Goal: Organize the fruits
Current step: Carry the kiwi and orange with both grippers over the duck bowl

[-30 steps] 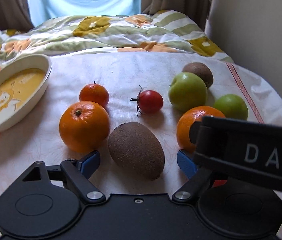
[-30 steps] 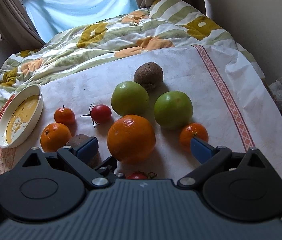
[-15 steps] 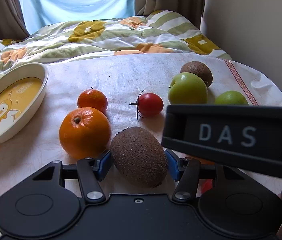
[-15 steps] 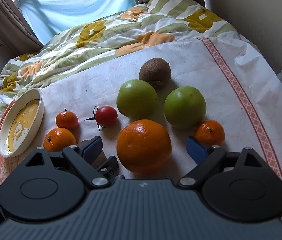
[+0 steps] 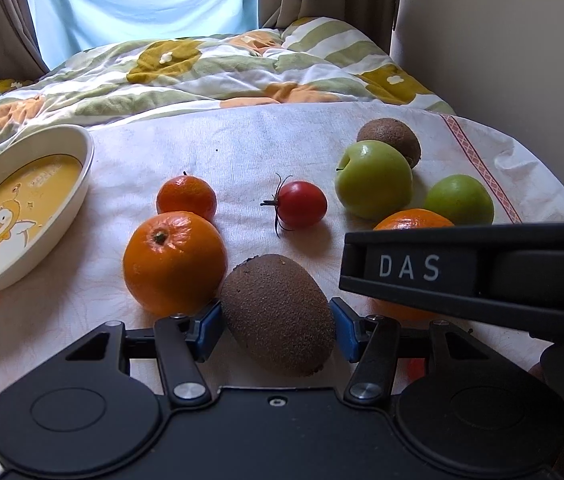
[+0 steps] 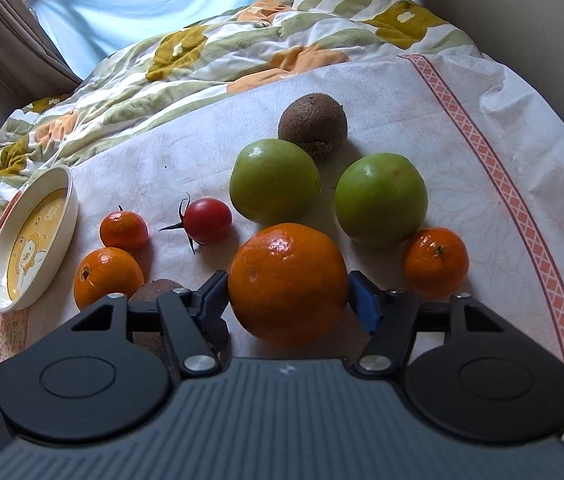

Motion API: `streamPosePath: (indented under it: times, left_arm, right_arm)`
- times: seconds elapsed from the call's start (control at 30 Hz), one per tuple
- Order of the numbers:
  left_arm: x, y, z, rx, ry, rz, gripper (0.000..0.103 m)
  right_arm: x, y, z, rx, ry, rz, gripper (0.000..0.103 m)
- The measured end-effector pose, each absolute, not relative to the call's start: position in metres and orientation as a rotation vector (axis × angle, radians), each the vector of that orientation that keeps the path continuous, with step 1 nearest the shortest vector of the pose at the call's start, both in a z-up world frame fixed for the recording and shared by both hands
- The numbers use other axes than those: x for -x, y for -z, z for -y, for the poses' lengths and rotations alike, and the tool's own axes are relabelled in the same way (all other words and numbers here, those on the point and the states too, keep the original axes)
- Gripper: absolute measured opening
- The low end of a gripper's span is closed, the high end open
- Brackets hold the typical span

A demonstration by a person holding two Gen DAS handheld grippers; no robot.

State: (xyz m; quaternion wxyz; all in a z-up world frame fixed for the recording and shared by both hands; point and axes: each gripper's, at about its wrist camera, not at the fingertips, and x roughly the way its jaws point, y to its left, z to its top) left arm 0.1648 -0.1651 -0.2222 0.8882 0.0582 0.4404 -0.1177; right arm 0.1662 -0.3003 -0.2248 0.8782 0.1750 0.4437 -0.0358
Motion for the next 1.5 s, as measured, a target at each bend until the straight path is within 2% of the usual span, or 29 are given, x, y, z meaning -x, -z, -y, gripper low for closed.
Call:
streamPosePath:
  times: [0.53,0.97,1.5]
  left_arm:
    - [-0.159,0.217,0.160,-0.091,0.250,-0.907,0.060]
    - [-0.139,0.180,0.152,-0.052,0.231,-0.824,0.060]
    - [-0.115,0.093,0.082,0.020,0.073,-0.687,0.060]
  right_arm:
    - [-0.157,0.221,0.306,-0.404,0.055,-0.925,0.076]
    - [-0.146,0.191,0.305,-0.393,0.023,-0.878,0.075]
    - [-0.141,0.100,0.259,-0.342,-0.141,-0.779,0.075]
